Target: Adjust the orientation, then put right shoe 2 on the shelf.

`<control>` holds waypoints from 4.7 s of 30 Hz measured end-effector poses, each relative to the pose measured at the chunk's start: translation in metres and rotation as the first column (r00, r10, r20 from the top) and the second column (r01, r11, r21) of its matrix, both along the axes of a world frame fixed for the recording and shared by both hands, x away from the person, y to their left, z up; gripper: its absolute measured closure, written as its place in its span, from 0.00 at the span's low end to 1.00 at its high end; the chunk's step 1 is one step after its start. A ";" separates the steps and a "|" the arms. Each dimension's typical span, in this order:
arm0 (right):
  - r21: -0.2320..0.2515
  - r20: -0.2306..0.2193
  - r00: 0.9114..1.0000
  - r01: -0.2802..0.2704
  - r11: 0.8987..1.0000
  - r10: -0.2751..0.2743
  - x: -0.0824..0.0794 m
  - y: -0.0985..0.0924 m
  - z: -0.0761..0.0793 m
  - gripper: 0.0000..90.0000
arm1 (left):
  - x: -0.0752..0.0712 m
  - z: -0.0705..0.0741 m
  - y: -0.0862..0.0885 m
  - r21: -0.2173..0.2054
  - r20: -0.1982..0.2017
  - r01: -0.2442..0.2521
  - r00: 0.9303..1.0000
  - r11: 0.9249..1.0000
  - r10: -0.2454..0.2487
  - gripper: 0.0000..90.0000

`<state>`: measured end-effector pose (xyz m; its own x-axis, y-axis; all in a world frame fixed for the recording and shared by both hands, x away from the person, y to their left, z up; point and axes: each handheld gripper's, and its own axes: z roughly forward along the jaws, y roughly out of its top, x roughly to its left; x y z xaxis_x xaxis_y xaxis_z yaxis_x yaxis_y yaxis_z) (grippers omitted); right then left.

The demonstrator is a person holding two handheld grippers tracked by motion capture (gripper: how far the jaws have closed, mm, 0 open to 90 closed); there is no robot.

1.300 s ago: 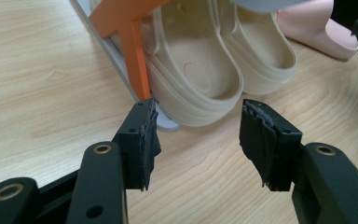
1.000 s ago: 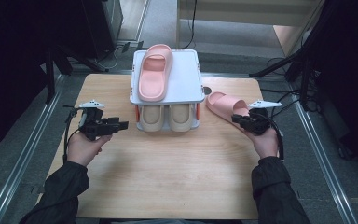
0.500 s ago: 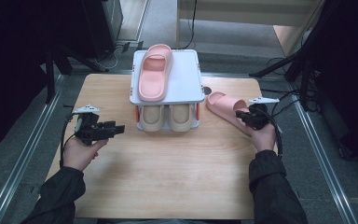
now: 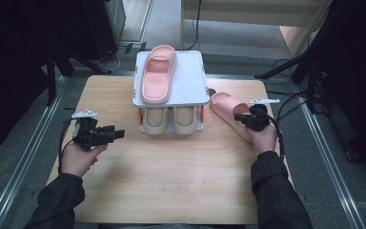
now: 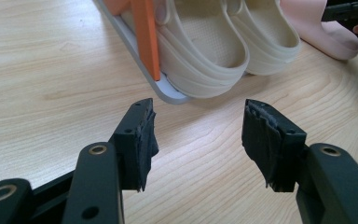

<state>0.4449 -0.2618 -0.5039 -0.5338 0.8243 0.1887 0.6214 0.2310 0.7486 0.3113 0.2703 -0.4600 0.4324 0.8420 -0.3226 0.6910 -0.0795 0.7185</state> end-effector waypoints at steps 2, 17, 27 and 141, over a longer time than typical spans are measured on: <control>0.005 -0.007 1.000 -0.006 1.000 0.006 0.000 0.004 0.000 1.00 | 0.000 0.000 0.001 0.001 -0.007 0.001 1.000 1.000 -0.001 0.49; 0.033 -0.032 0.998 -0.044 0.998 0.045 -0.002 0.044 0.000 1.00 | 0.001 -0.002 0.005 -0.003 -0.012 -0.004 1.000 1.000 0.004 0.49; 0.053 0.026 1.000 0.003 0.999 -0.004 -0.009 0.021 0.014 0.91 | 0.008 -0.003 0.004 -0.013 -0.013 0.007 1.000 1.000 -0.007 0.48; 0.085 -0.034 0.990 0.139 0.987 -0.137 0.055 0.141 0.178 0.61 | 0.019 -0.006 -0.002 0.015 -0.031 0.036 0.999 0.999 -0.035 0.47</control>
